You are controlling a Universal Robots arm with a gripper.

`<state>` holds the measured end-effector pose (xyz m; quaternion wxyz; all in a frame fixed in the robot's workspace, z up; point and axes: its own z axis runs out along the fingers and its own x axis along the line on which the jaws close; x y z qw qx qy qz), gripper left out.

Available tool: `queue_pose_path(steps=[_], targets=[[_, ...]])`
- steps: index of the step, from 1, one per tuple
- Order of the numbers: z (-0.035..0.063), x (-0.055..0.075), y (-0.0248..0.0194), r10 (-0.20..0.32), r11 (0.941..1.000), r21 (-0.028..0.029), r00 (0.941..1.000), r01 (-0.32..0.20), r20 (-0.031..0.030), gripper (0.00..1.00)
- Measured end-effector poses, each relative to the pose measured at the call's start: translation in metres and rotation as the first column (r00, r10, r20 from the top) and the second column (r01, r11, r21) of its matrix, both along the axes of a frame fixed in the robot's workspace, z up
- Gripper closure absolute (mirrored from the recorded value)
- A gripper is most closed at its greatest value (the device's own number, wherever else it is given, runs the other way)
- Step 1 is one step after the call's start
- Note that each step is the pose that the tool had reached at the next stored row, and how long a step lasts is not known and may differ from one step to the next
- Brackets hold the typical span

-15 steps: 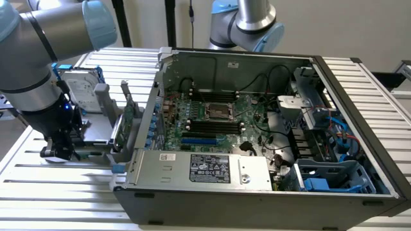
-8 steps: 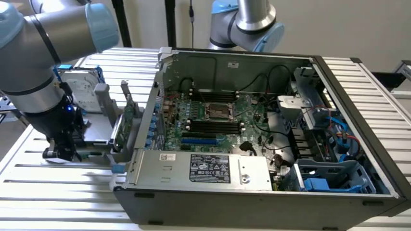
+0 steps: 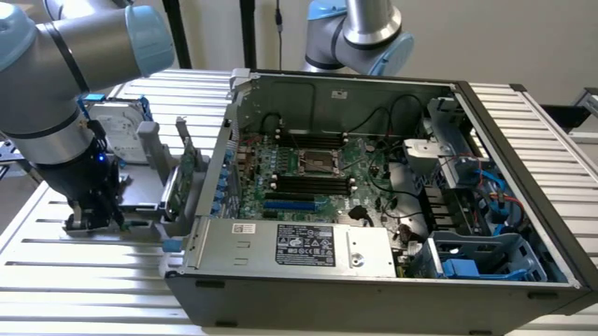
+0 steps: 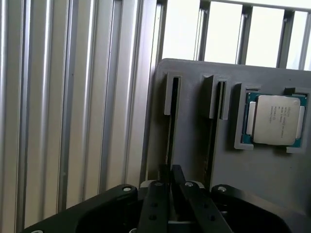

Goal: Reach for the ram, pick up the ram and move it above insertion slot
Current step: 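Pick up the ram and move it above insertion slot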

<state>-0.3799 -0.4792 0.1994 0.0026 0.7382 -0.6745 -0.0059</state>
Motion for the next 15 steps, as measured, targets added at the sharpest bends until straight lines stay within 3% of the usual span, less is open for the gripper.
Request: queue_pose_path(steps=[15], targets=[[-0.0007,0.0,0.0,-0.038,0.9993,0.0001,0.9993,0.038,-0.0019,0.87]])
